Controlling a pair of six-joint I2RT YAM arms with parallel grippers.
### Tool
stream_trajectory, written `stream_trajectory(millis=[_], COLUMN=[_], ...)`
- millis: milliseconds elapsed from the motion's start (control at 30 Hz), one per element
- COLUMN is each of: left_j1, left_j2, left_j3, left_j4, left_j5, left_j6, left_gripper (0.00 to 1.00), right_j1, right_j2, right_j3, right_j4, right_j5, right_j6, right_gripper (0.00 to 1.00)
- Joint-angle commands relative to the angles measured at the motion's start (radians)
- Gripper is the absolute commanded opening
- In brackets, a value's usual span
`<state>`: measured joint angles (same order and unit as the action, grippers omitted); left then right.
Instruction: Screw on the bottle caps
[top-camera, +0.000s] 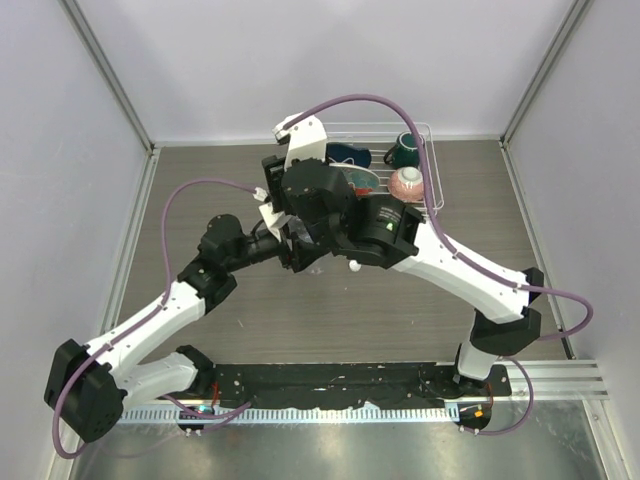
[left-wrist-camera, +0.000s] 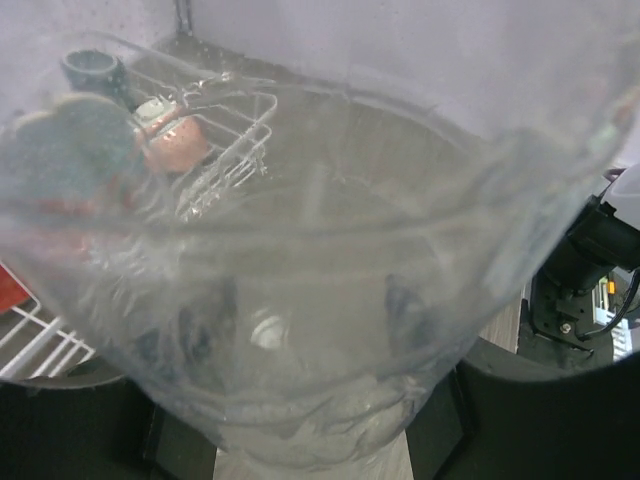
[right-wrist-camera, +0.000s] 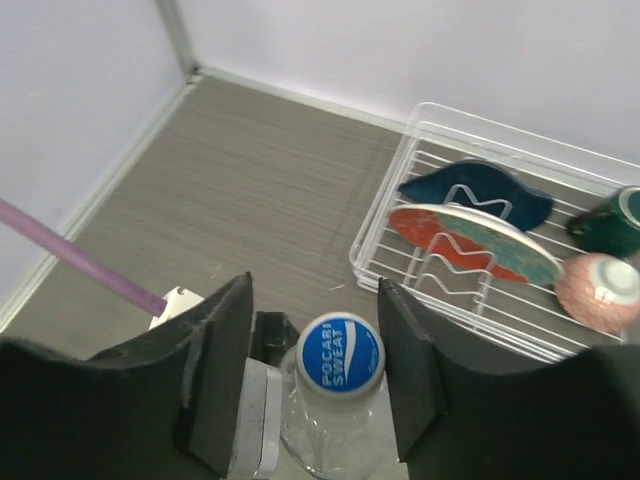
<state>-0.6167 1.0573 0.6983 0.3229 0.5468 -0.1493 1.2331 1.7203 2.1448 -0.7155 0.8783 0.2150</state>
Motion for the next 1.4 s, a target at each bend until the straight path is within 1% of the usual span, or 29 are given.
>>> stream_trajectory(millis=[0, 33, 67, 133, 167, 200, 233, 267, 367, 400, 433, 467, 500, 700, 900, 1033, 1233, 1367], left_j1=[0.003, 0.003, 0.005, 0.008, 0.009, 0.009, 0.009, 0.009, 0.011, 0.011, 0.011, 0.009, 0.009, 0.009, 0.009, 0.009, 0.009, 0.009], left_j2=[-0.046, -0.046, -0.052, -0.052, -0.057, -0.057, -0.057, -0.059, -0.049, -0.045, -0.043, -0.042, -0.039, -0.043, -0.045, -0.043, -0.042, -0.043], left_j3=[0.003, 0.001, 0.000, -0.002, -0.005, -0.005, -0.006, -0.006, 0.003, 0.009, 0.016, 0.021, 0.024, 0.044, 0.049, 0.055, 0.056, 0.056], left_j4=[0.105, 0.101, 0.096, 0.090, 0.088, 0.090, 0.093, 0.094, 0.084, 0.078, 0.070, 0.067, 0.062, 0.024, 0.013, 0.013, 0.021, 0.021], left_j5=[0.051, 0.067, 0.085, 0.125, 0.169, 0.194, 0.218, 0.261, 0.318, 0.358, 0.375, 0.384, 0.399, 0.470, 0.486, 0.486, 0.479, 0.470], left_j6=[0.057, 0.056, 0.056, 0.057, 0.056, 0.057, 0.057, 0.054, 0.034, 0.025, 0.022, 0.014, -0.001, -0.004, -0.004, -0.006, -0.007, -0.009], left_gripper=[0.00, 0.00, 0.00, 0.00, 0.00, 0.00, 0.00, 0.00, 0.00, 0.00, 0.00, 0.00, 0.00, 0.00, 0.00, 0.00, 0.00, 0.00], right_j1=[-0.062, -0.096, -0.163, -0.243, -0.320, -0.352, -0.375, -0.401, -0.449, -0.464, -0.471, -0.475, -0.489, -0.529, -0.544, -0.544, -0.544, -0.544], right_j2=[-0.120, -0.145, -0.171, -0.253, -0.281, -0.301, -0.330, -0.341, -0.366, -0.369, -0.373, -0.380, -0.378, -0.335, -0.309, -0.300, -0.281, -0.283], right_j3=[0.064, 0.044, 0.027, -0.020, -0.070, -0.097, -0.117, -0.150, -0.213, -0.229, -0.244, -0.272, -0.281, -0.293, -0.301, -0.338, -0.381, -0.399], right_j4=[0.010, 0.014, 0.037, 0.073, 0.106, 0.123, 0.134, 0.148, 0.162, 0.163, 0.165, 0.168, 0.169, 0.195, 0.252, 0.324, 0.405, 0.424], right_j5=[-0.287, -0.426, -0.500, -0.667, -0.849, -0.951, -1.022, -1.182, -1.389, -1.530, -1.588, -1.634, -1.714, -1.835, -1.901, -1.949, -1.998, -2.010], right_j6=[-0.043, -0.040, -0.040, -0.040, -0.045, -0.066, -0.077, -0.094, -0.179, -0.198, -0.245, -0.259, -0.273, -0.272, -0.233, -0.195, -0.138, -0.128], right_gripper=[0.60, 0.62, 0.63, 0.65, 0.66, 0.66, 0.66, 0.66, 0.66, 0.65, 0.65, 0.64, 0.63, 0.61, 0.61, 0.60, 0.57, 0.51])
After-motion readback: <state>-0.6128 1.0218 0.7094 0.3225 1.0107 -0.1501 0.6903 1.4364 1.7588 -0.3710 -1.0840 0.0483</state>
